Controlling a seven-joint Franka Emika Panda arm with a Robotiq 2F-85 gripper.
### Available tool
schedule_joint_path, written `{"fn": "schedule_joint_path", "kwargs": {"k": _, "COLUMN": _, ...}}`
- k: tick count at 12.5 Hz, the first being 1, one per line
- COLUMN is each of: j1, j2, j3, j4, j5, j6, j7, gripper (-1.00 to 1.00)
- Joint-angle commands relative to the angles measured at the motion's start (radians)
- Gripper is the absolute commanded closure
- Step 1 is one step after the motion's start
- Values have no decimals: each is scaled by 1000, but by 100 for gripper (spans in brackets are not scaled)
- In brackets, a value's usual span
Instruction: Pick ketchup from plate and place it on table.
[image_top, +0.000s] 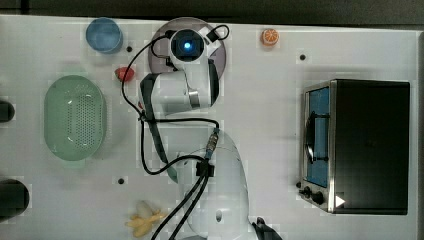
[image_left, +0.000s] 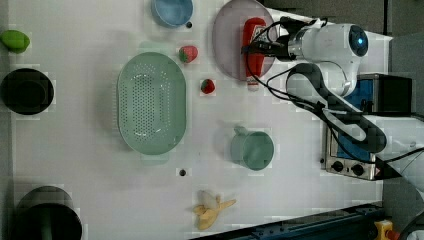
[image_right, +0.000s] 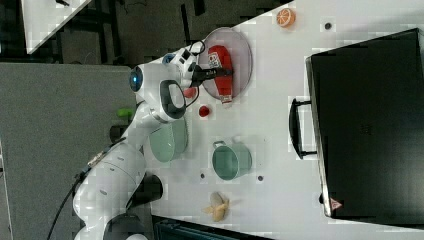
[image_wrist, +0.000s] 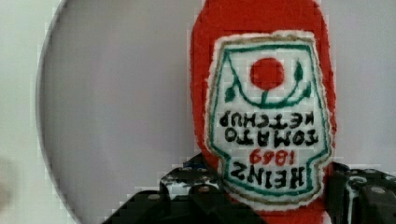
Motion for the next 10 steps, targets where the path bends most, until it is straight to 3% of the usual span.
{"fn": "schedule_joint_path", "kwargs": {"k": 1, "j1": -11, "j2": -131, "j3": 11, "j4": 82, "j5": 2, "j6": -93, "j7": 6, "gripper": -21}}
{"fn": "schedule_joint_path", "kwargs": {"k": 6, "j1": -72, "j2": -297, "j3": 9, "j4": 80, "j5": 176, "j6": -359, "j7": 6, "gripper": -21}}
{"fn": "schedule_joint_path", "kwargs": {"k": 10, "j1": -131, "j2": -465, "j3": -5, "j4": -107, "j5": 176, "j6": -385, "j7": 6, "gripper": -21}}
